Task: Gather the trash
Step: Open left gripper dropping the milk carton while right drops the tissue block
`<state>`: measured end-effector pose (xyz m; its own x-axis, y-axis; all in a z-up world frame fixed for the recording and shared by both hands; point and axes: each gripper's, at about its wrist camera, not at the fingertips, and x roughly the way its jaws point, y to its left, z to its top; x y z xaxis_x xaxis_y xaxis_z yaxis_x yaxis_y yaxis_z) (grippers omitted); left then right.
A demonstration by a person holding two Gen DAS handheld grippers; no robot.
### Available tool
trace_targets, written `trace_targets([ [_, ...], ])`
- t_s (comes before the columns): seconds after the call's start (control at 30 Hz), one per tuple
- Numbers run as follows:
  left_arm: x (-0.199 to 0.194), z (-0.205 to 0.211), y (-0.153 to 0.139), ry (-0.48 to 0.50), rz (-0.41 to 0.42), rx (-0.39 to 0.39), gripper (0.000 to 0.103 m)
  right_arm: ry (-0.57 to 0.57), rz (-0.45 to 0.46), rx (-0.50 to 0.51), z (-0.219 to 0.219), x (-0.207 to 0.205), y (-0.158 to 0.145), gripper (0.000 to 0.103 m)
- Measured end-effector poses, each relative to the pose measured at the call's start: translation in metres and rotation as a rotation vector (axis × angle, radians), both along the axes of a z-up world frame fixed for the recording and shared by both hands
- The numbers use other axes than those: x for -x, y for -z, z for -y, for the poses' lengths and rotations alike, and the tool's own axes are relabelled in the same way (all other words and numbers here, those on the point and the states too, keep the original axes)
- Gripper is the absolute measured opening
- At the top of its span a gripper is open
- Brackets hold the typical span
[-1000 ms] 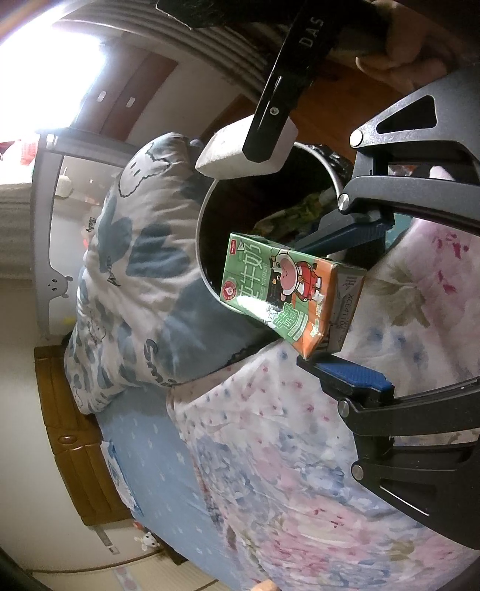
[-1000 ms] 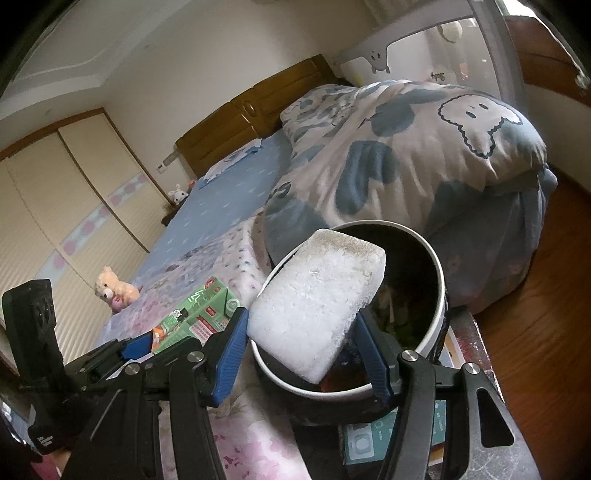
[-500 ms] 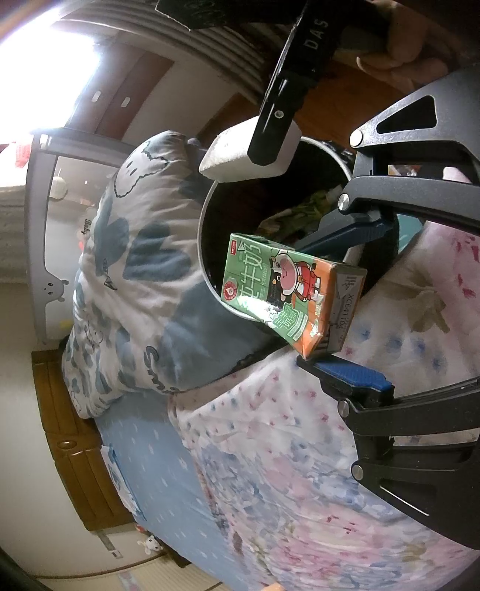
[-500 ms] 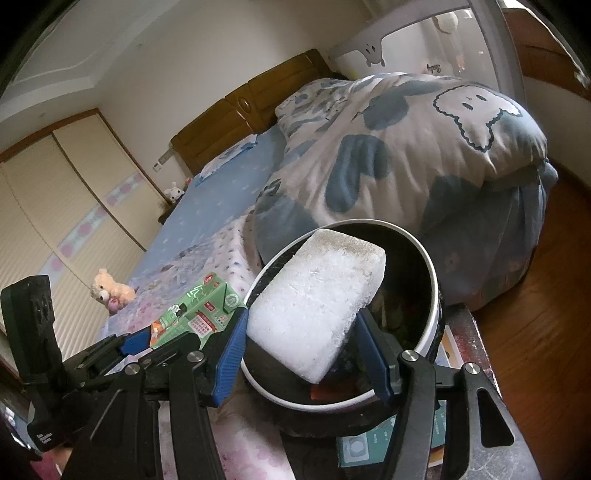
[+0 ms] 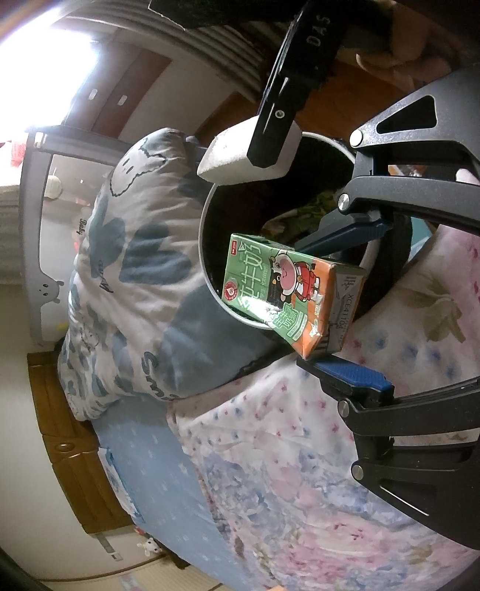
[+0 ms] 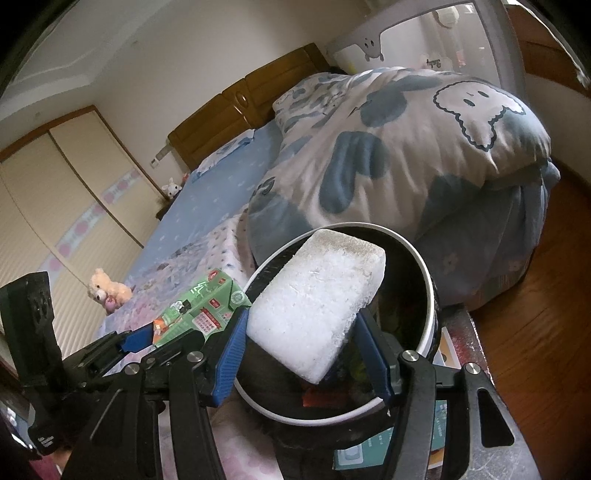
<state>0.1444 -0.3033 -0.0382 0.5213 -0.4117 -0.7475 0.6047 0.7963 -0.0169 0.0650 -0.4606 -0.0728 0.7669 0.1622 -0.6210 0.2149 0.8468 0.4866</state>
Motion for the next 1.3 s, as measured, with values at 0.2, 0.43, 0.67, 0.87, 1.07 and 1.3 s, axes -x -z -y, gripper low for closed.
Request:
trace_targets([
  [0.2,-0.001,0.002,0.001,0.0,-0.002,-0.004,0.053,-0.002,-0.002,-0.004,0.003,-0.001,0.0,0.06],
  [0.43,-0.002,0.004,0.002,0.0,-0.005,-0.006,0.053,-0.005,-0.009,-0.011,0.007,-0.004,0.001,0.062],
  [0.67,-0.004,0.007,0.004,0.001,-0.003,-0.01,0.053,-0.007,-0.015,-0.014,0.01,-0.005,0.003,0.062],
  [0.87,-0.006,0.009,0.005,0.001,-0.004,-0.015,0.053,-0.009,-0.016,-0.016,0.011,-0.005,0.004,0.062],
  [1.07,-0.007,0.01,0.005,0.003,-0.004,-0.018,0.053,-0.01,-0.021,-0.02,0.01,-0.007,0.004,0.062],
  [1.3,-0.009,0.012,0.006,0.008,-0.009,-0.028,0.054,-0.007,-0.03,-0.03,0.012,-0.008,0.007,0.064],
])
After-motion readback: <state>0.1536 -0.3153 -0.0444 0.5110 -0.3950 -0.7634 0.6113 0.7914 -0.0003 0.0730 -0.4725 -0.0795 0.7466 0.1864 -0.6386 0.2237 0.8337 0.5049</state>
